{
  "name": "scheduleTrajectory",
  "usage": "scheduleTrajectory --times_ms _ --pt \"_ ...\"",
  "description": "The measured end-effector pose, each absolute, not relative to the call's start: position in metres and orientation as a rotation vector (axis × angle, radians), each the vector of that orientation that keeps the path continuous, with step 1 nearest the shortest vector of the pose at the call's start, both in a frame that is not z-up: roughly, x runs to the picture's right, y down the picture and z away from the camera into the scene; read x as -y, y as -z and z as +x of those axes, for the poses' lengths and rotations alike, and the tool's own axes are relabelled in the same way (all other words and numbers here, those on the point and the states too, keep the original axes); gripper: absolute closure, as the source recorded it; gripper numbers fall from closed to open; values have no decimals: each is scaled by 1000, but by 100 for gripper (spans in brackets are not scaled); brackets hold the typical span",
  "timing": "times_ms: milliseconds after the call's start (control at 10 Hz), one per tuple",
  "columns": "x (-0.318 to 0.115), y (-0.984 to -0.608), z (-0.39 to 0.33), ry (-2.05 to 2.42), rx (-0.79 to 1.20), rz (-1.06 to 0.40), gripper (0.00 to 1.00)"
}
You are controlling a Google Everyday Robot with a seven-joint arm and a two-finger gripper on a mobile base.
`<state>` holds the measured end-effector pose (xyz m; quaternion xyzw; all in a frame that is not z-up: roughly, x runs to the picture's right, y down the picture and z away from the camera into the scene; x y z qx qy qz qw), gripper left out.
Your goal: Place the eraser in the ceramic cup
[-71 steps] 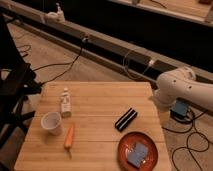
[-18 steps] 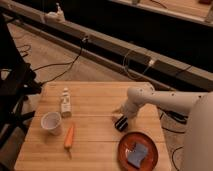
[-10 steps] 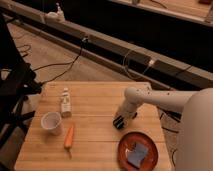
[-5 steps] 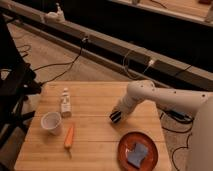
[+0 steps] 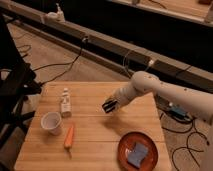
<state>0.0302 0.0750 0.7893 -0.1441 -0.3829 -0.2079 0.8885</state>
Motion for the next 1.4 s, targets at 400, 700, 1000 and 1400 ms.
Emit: scheduleTrajectory --times_ms 400,700,1000,1400 --pt "-64 -784 20 398 837 -293 100" --pt "-64 -786 20 389 836 -299 100" --pt "-67 -770 -2 326 948 -369 100" --pt "-45 -734 -65 289 1138 -397 100"
